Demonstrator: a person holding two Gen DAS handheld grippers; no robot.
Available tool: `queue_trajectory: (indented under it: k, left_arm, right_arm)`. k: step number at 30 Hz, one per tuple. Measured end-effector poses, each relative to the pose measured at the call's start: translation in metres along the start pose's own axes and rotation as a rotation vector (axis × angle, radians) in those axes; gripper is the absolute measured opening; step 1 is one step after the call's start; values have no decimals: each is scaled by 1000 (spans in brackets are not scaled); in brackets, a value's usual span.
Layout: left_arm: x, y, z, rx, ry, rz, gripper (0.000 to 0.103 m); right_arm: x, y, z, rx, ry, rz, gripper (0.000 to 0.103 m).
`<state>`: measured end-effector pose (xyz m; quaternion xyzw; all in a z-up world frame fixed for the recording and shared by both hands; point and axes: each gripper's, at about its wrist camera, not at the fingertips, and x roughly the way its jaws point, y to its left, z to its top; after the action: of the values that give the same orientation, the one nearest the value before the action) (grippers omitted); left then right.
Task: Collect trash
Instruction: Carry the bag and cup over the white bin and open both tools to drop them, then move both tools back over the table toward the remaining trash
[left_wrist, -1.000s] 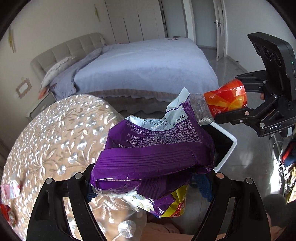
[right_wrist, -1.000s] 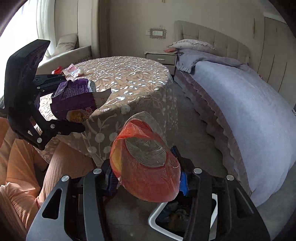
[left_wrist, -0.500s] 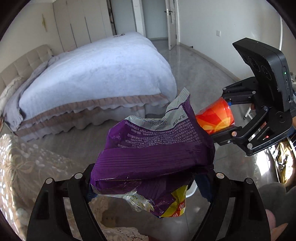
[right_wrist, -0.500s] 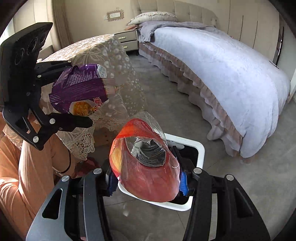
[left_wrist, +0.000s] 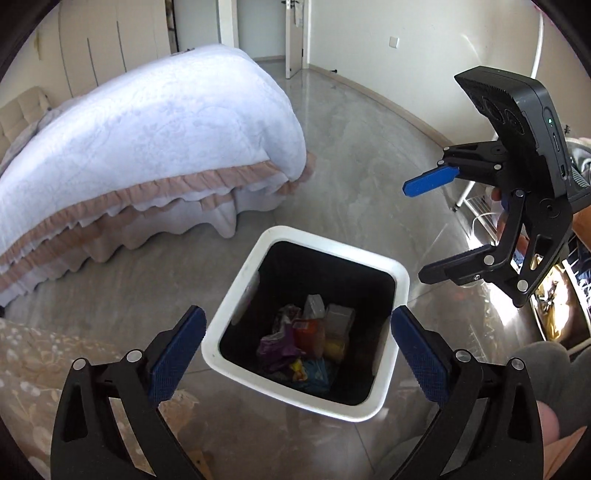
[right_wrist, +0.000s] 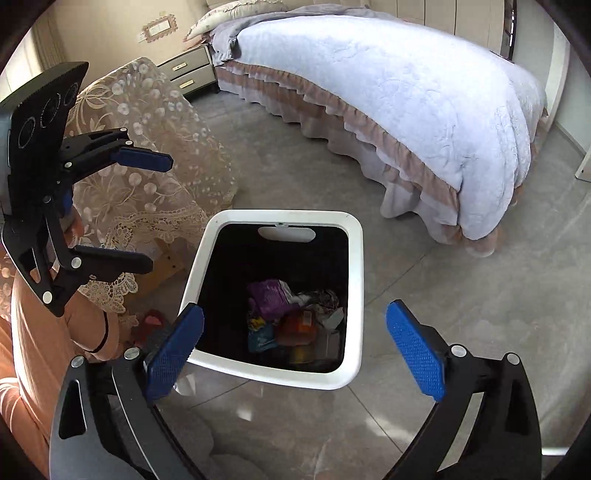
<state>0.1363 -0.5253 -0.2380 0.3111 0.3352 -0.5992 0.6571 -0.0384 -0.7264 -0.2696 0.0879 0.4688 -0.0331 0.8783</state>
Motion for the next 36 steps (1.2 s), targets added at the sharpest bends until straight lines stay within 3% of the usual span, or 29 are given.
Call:
queue_trajectory:
  k: [7,11,15,25,36]
  left_arm:
    - [-13,-2,2,12,-15,23,99]
    - [-38,-6,3,-5,-61,75,99]
    - [-71,-10,-3,-64,-133,155,99]
    - [-163,-5,-45,-234,-248,251,99]
    - [-256,12,-102,-372,-295,494,99]
  right_arm:
    - [-7,16,10,-42,-32,22,99]
    - [-21,33,19,-78,-79,39,99]
    - [-35,51,28,-73,-148,60,99]
    - [-55,116,56,-196,-242,140,99]
    - [-72,201,93,-360,-330,229,99]
